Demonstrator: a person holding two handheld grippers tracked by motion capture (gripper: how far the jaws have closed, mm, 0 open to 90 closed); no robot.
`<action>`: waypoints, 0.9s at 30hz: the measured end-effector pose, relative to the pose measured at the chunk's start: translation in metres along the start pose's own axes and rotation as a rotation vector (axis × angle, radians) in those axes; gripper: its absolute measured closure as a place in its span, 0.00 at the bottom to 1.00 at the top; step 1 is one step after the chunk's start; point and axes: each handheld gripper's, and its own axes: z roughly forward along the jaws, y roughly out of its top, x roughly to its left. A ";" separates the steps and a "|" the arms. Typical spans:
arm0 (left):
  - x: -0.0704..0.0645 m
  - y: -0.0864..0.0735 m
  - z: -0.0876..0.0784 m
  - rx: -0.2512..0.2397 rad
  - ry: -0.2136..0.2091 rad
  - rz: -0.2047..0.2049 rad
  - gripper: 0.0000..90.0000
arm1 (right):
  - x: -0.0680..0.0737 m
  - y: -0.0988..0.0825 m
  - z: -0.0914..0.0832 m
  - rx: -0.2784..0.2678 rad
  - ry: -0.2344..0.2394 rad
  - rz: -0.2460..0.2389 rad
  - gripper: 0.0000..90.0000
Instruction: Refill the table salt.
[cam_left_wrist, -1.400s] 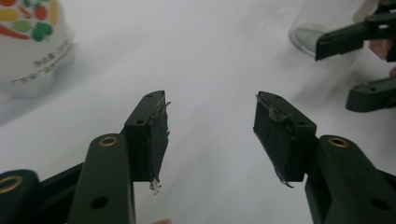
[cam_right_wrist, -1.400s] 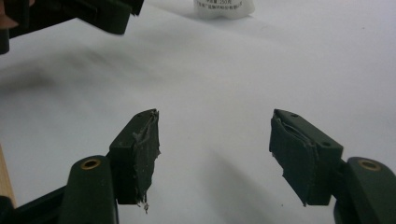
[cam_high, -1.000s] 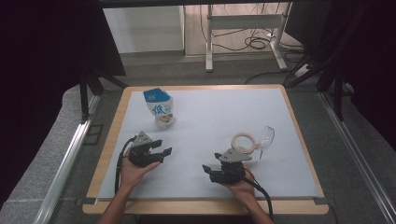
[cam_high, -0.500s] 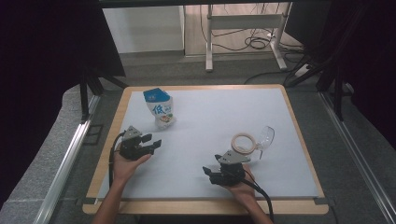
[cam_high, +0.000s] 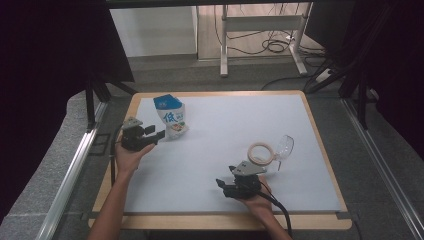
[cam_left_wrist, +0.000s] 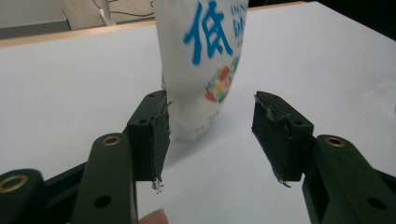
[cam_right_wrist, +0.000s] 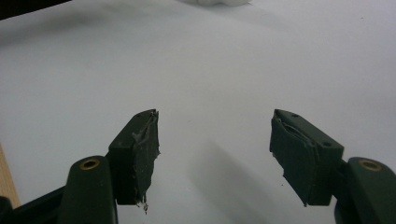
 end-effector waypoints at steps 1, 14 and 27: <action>0.002 0.005 0.001 -0.006 0.002 0.006 0.50 | 0.000 0.000 0.000 0.004 0.001 -0.001 0.37; 0.023 0.049 0.023 -0.066 -0.003 0.031 0.48 | -0.002 -0.002 -0.002 0.010 -0.013 0.001 0.37; 0.027 0.055 0.043 -0.058 -0.130 0.044 0.81 | -0.005 -0.003 -0.005 0.002 -0.021 -0.001 0.37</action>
